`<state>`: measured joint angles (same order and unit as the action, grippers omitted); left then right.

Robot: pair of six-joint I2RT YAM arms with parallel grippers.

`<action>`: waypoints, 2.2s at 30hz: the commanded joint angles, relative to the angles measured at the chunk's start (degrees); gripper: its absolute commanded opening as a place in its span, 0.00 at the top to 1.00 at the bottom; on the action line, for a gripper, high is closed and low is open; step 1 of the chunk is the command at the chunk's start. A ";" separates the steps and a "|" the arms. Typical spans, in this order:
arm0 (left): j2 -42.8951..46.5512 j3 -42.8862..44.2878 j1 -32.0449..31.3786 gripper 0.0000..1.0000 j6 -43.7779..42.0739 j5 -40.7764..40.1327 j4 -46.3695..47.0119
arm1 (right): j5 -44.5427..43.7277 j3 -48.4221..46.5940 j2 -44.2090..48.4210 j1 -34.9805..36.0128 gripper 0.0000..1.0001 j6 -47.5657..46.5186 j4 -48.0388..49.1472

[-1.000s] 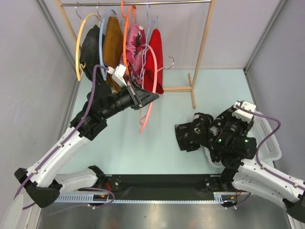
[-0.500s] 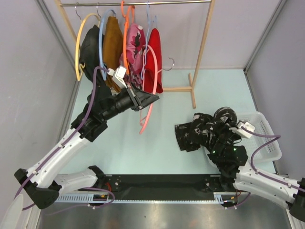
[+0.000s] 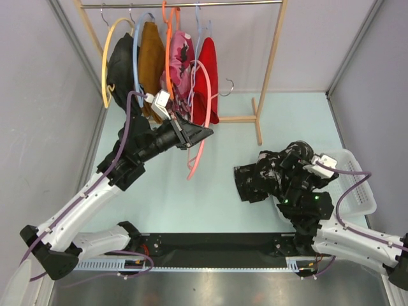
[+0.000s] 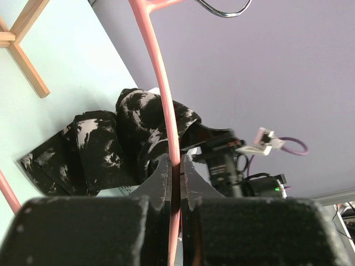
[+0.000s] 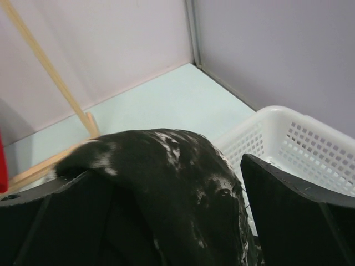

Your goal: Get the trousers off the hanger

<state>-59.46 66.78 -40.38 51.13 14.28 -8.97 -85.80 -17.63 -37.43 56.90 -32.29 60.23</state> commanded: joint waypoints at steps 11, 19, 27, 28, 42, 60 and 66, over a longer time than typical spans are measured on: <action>0.40 -0.95 -0.31 1.00 1.16 1.89 3.70 | -3.13 -20.94 -16.97 11.93 0.00 -22.02 2.35; 0.05 0.10 -0.31 1.00 0.02 1.19 3.52 | 27.43 -39.73 -13.97 -6.39 0.03 35.26 -63.72; 1.45 2.65 -0.31 1.00 -4.98 -2.76 -0.69 | 70.16 -57.41 -33.46 -33.71 0.00 48.39 -80.95; 1.54 3.00 -0.31 0.99 -5.43 -3.20 -0.96 | 69.81 -58.82 -34.89 -31.44 0.00 47.25 -82.01; 7.25 5.64 -0.31 1.00 -14.04 -12.96 -6.50 | 62.95 -63.41 -46.06 -13.68 0.15 43.99 -104.96; 10.15 5.46 -0.31 1.00 -15.45 -13.23 -8.43 | 34.48 -64.29 -66.02 -1.89 0.17 54.52 -126.58; 9.98 5.20 -0.31 1.00 -15.36 -12.35 -8.52 | 32.54 -61.40 -66.72 1.10 0.19 64.62 -134.84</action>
<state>-51.46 69.25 -40.49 38.41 3.18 -21.19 -48.07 -80.66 -104.09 56.23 22.94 -66.92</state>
